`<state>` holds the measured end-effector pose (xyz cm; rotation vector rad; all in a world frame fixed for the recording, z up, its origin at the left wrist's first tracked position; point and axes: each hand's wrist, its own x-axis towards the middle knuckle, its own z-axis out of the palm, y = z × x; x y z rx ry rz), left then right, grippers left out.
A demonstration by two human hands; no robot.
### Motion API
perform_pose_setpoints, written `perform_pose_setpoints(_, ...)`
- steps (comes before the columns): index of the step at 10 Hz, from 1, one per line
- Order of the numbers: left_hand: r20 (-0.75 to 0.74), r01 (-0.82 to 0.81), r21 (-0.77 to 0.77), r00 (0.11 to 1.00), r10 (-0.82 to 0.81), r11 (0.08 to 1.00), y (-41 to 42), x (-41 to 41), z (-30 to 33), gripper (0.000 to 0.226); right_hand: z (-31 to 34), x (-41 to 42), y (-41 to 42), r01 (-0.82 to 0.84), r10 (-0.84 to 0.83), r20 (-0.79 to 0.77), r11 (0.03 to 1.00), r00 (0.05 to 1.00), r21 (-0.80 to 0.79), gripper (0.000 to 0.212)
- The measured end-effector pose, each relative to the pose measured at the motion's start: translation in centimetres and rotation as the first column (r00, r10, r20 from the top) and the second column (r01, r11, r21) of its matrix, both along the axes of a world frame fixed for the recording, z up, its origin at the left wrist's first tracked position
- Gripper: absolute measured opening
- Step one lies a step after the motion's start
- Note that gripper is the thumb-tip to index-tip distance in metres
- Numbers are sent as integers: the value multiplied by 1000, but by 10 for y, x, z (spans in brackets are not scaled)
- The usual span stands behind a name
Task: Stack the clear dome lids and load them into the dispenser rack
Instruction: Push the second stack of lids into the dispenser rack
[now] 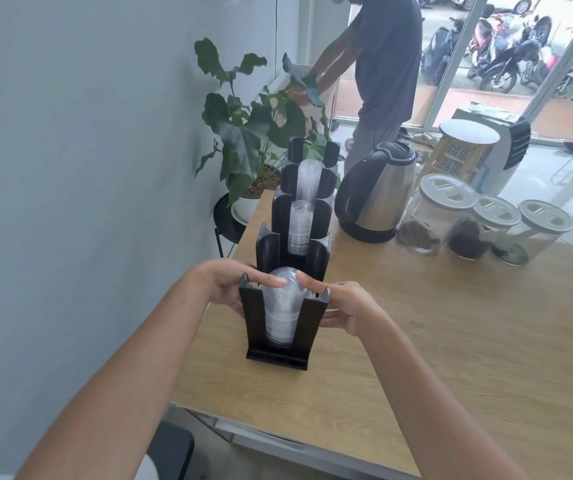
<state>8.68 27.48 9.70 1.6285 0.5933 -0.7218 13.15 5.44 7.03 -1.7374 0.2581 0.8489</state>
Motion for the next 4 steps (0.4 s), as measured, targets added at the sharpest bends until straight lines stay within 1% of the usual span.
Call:
perform_pose_setpoints(1,-8,-6,-2,1000,6,1000,-2,-1,5,93,0,0,-2,-4,4,4,1000,1000,25,104)
perform_pose_setpoints(2,-25,4,-9,1000,-4,1000,-3,-3,9,78,5,-1,-3,-15,15,5,999,1000,33,106)
perform_pose_setpoints(3,-26,9,-15,1000,-9,1000,-1,-4,7,63,4,-1,-5,-41,41,11,998,999,37,113)
perform_pose_setpoints(4,4,6,-14,1000,-6,1000,1,-4,12,77,11,0,-6,-82,80,39,996,996,31,117)
